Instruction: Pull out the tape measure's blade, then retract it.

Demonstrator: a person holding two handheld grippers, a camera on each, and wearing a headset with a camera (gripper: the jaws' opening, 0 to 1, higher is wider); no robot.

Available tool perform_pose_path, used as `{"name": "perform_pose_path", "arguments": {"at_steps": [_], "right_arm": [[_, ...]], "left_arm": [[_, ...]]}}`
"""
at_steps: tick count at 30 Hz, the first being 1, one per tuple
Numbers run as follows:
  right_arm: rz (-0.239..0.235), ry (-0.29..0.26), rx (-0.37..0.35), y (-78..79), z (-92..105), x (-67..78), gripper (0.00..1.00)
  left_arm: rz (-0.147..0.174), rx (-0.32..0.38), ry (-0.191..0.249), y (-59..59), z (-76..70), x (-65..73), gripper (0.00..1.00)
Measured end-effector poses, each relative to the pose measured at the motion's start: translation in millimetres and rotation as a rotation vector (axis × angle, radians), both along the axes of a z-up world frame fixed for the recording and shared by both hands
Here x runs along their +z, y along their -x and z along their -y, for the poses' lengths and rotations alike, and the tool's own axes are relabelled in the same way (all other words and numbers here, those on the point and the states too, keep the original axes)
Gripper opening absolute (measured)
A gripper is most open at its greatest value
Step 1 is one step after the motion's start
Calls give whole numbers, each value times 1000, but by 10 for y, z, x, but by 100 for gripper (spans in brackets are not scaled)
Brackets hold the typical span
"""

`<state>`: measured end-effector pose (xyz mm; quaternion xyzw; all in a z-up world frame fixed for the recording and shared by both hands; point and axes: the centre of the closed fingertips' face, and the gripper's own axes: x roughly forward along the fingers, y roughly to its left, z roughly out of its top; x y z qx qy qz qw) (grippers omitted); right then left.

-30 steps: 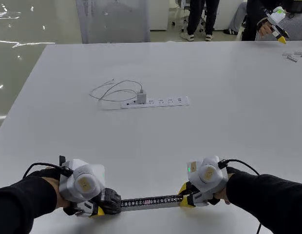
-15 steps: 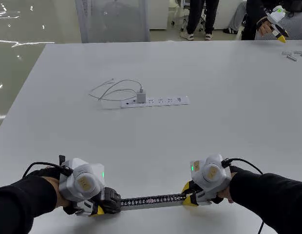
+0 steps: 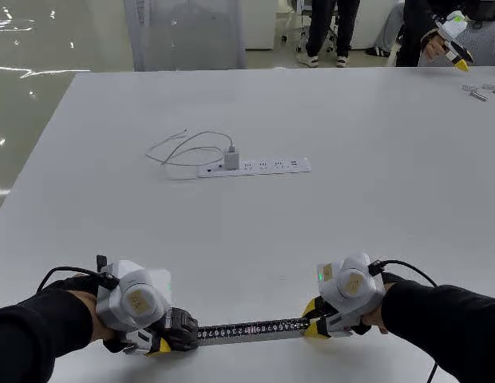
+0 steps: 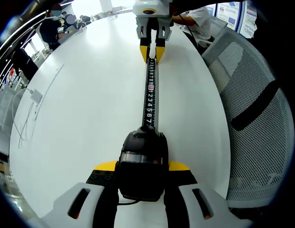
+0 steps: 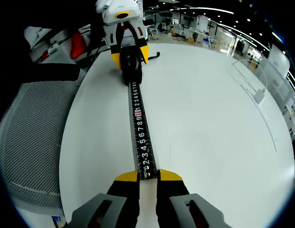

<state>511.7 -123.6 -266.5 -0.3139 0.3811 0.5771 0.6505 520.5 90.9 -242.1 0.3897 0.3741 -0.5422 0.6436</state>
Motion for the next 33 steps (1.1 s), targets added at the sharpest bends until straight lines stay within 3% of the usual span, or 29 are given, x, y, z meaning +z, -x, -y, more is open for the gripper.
{"name": "perform_pose_path", "arguments": {"at_steps": [33], "right_arm": [[5,17,-16,-2,227,3,8]], "left_arm": [[0,-2,-5,0,-7,-4,31]]}}
